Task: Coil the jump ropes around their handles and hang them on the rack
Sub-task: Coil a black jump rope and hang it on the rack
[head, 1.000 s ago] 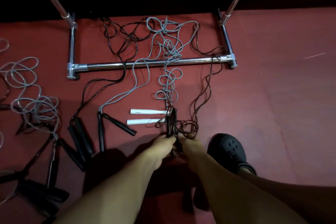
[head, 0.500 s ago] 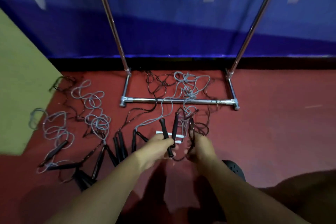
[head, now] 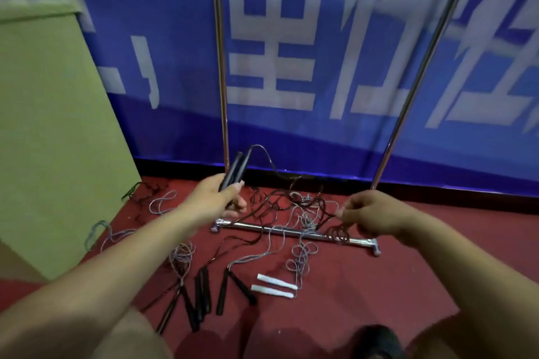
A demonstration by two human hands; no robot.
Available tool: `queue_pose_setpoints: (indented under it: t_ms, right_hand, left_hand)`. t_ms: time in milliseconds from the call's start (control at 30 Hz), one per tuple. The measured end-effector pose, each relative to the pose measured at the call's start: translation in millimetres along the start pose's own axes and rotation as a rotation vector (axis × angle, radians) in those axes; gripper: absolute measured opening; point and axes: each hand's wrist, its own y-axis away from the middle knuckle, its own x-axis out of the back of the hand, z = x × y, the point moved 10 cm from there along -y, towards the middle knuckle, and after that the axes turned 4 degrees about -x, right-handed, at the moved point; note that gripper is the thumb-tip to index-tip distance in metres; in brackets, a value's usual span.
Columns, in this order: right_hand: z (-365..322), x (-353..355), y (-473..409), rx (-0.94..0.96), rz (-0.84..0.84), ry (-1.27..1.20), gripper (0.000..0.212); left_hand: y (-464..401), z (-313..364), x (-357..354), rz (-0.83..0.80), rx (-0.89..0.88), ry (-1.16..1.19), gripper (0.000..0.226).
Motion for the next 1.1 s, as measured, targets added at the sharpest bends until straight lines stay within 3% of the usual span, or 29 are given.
queue_pose_setpoints:
  t_ms: [167,300,433,600,733,833,900,967,1100]
  right_hand:
    - [-34,12,9,0.273,0.206,-0.209,0.012]
    - [-20,0,-8,0.225,0.255,-0.307,0.012]
    - [-27,-5,-23,0.198,0.339,-0.408,0.016]
    - [-35,-17,-11,0.341,0.395,-0.438,0.021]
    - [-64,-34,7,0.548,0.333,-0.326,0.033]
    - [-67,-36,6,0.569,0.423,-0.082,0.021]
    - [-61,-41,-4,0.493,0.361,-0.015,0.029]
    - [-56,-57,-12,0.402,0.178,-0.043,0.05]
    - [-45,-77,-19,0.209,0.012,-0.357,0.057]
  left_hand:
    - [13,-12,7,0.07,0.086,0.12,0.013]
    - [6,14,-10,0.018,-0.017,0.187,0.012]
    - [2,8,-18,0.044,-0.012,0.153,0.015]
    - [12,10,-50,-0.145,-0.008,0.166,0.02]
    - [28,8,-80,-0.365,0.019,0.107,0.018]
    - [23,6,-79,-0.332,0.05,0.118,0.019]
    - [15,3,-71,-0.234,0.095,0.17,0.023]
    - [9,-1,-64,-0.141,0.146,0.212,0.029]
    - [2,-10,-58,-0.049,0.228,0.376,0.054]
